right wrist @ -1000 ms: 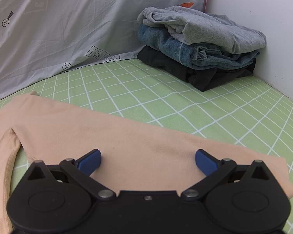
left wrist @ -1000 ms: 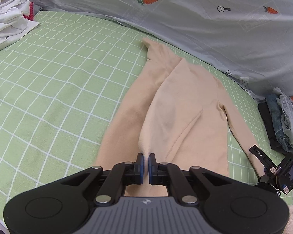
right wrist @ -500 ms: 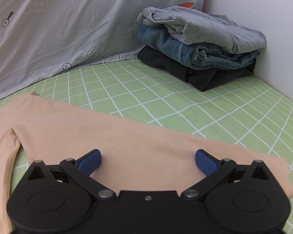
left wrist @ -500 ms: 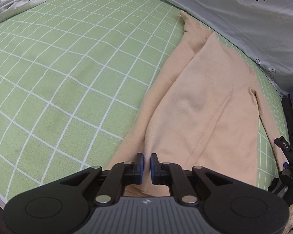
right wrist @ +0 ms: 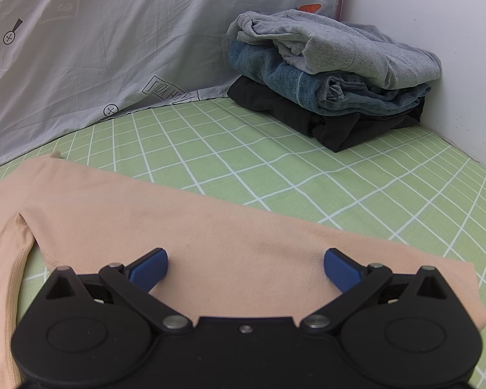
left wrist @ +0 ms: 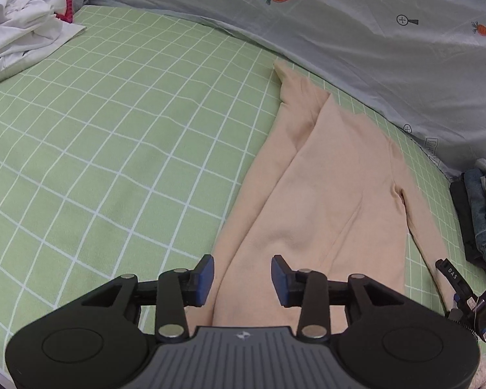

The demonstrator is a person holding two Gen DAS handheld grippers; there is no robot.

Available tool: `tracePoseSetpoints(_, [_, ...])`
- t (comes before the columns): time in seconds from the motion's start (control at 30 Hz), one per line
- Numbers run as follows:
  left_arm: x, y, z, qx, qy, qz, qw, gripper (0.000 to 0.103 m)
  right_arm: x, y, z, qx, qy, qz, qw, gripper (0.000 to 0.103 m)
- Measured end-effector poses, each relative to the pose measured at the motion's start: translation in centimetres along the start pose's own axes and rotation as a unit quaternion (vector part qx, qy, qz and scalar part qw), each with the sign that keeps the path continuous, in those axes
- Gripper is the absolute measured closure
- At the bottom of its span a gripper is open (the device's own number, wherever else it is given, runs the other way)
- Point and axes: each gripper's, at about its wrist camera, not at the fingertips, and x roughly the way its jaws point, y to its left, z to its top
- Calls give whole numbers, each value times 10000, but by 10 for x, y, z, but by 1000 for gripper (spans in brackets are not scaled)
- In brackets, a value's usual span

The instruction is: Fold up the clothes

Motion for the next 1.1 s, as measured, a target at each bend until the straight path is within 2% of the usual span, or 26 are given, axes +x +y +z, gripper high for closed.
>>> tracePoseSetpoints(0.27, [42, -36, 90, -1, -199, -354, 9992, 59, 1, 0, 1, -7, -2, 1, 10000, 0])
tracePoseSetpoints(0.43, [102, -47, 154, 99, -205, -722, 9971, 59, 4, 0, 3, 14, 0, -22, 10000, 0])
tracePoseSetpoints(0.53, [141, -51, 180, 181, -229, -926, 9953, 59, 6, 1, 4, 32, 1, -69, 10000, 0])
tracePoseSetpoints(0.73, [198, -52, 204, 0, -141, -1180, 9929, 62, 10, 1, 7, 52, 4, -103, 9999, 0])
tracePoseSetpoints(0.77, [201, -53, 206, 47, -191, -1240, 9921, 83, 10, 1, 7, 53, 3, -103, 9999, 0])
tracePoseSetpoints(0.8, [204, -54, 208, 95, -241, -1300, 9912, 98, 10, 1, 7, 54, 3, -104, 9999, 0])
tracePoseSetpoints(0.9, [212, -58, 214, 281, -418, -1460, 9880, 99, 10, 1, 7, 52, 2, -102, 9999, 0])
tracePoseSetpoints(0.97, [213, -66, 216, 685, -611, -1464, 9850, 98, 10, 1, 7, 52, 1, -93, 9999, 0])
tracePoseSetpoints(1.03, [216, -77, 220, 1060, -656, -1114, 9859, 93, 10, 1, 7, 52, 1, -90, 9999, 0])
tracePoseSetpoints(1.1, [213, -81, 222, 1103, -642, -891, 9878, 84, 10, 1, 7, 51, 2, -95, 9999, 0])
